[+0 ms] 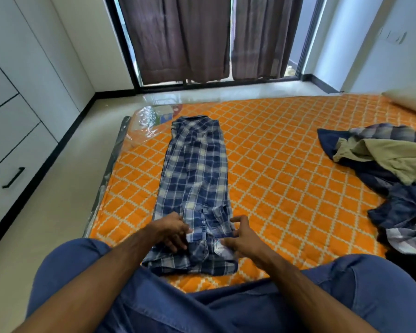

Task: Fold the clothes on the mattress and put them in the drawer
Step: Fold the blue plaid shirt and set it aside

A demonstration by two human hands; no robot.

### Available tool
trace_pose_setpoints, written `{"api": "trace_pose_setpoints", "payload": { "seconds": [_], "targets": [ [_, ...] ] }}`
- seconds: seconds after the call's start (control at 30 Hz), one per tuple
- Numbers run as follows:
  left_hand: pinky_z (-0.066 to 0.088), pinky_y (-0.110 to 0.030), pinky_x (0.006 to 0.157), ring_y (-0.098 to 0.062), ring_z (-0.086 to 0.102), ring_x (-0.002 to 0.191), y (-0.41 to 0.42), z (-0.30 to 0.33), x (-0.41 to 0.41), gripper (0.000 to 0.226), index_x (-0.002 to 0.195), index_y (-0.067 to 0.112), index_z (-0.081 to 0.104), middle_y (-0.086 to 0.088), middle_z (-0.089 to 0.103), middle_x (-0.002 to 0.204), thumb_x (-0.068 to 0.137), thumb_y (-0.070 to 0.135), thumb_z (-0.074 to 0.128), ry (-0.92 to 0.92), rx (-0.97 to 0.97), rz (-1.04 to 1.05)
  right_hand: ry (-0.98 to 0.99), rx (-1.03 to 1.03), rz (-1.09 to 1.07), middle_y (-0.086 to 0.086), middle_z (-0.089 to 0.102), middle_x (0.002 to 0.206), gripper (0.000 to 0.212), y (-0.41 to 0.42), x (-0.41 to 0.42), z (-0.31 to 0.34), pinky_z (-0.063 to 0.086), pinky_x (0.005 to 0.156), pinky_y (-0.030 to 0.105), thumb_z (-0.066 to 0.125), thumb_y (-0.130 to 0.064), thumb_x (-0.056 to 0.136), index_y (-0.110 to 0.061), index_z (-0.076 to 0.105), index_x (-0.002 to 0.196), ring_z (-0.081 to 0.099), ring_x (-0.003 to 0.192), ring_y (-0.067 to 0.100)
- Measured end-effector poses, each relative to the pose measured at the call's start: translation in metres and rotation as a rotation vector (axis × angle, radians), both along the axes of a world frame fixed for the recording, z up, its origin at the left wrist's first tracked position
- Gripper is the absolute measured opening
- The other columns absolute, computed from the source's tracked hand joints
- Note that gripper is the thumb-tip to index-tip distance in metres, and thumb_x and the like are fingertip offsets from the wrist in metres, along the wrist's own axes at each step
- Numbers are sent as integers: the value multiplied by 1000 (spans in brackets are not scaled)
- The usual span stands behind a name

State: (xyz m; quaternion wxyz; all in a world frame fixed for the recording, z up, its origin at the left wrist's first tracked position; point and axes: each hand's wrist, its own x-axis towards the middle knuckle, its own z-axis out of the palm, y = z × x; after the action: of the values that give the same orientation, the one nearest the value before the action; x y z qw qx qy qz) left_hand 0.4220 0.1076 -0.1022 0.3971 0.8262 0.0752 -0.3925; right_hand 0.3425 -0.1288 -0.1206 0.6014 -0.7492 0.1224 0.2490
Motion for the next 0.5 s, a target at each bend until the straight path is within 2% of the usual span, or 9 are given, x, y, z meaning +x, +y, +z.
{"api": "trace_pose_setpoints", "payload": {
  "seconds": [0.1, 0.13, 0.2, 0.27, 0.33, 0.4, 0.47, 0.5],
  "targets": [
    [54, -34, 49, -23, 69, 61, 0, 0, -6, 36, 101, 2, 49, -15, 63, 80, 91, 24, 75, -23, -34, 47, 109, 186, -100, 14, 53, 98, 32, 3, -1, 12, 62, 62, 38, 67, 4, 94, -8, 47, 115, 61, 54, 14],
    [52, -32, 49, -21, 65, 57, 0, 0, -8, 37, 98, 3, 49, -13, 61, 75, 88, 23, 78, -26, -38, 57, 138, 199, -91, 14, 55, 98, 25, 5, -3, 15, 62, 63, 38, 67, 5, 93, -7, 50, 107, 61, 56, 14],
    [50, -33, 49, -19, 57, 48, 3, 0, -10, 33, 86, 5, 51, -9, 57, 61, 85, 19, 80, -56, -7, 57, 150, 137, -8, 10, 61, 83, 15, 7, -4, 17, 62, 62, 35, 68, 1, 94, -7, 56, 97, 63, 59, 15],
    [53, -34, 51, -23, 64, 50, 10, 1, -12, 25, 83, 3, 59, -7, 62, 56, 88, 18, 78, -95, 83, -36, 57, -102, 170, 8, 65, 78, 6, 8, -4, 16, 63, 73, 43, 68, -8, 95, -8, 62, 93, 69, 70, 24],
    [53, -30, 49, -27, 70, 60, 16, 3, -19, 24, 95, -3, 64, -9, 69, 66, 91, 20, 73, -155, 211, -199, -88, -440, 384, 7, 66, 96, 11, 9, -5, 12, 61, 83, 45, 67, -19, 96, -12, 65, 104, 69, 86, 27],
    [53, -32, 54, -23, 65, 67, 16, 11, -29, 27, 107, 4, 57, -9, 68, 82, 94, 26, 65, -356, 482, -454, -304, -737, 503, 4, 54, 118, 23, 11, -10, 9, 54, 87, 39, 63, -29, 98, -17, 60, 118, 59, 99, 23],
    [52, -37, 71, -24, 62, 83, 10, 24, -37, 26, 111, 14, 48, -6, 64, 98, 95, 33, 57, -640, 747, -721, -559, -840, 519, 3, 44, 127, 35, 15, -17, 7, 46, 95, 38, 60, -37, 99, -20, 52, 129, 47, 112, 23],
    [49, -38, 77, -24, 61, 91, 6, 29, -41, 26, 112, 16, 47, -5, 62, 105, 96, 34, 55, -733, 764, -815, -664, -847, 552, 3, 42, 132, 44, 17, -20, 5, 43, 100, 40, 58, -43, 99, -20, 48, 136, 42, 117, 25]
  ]
}}
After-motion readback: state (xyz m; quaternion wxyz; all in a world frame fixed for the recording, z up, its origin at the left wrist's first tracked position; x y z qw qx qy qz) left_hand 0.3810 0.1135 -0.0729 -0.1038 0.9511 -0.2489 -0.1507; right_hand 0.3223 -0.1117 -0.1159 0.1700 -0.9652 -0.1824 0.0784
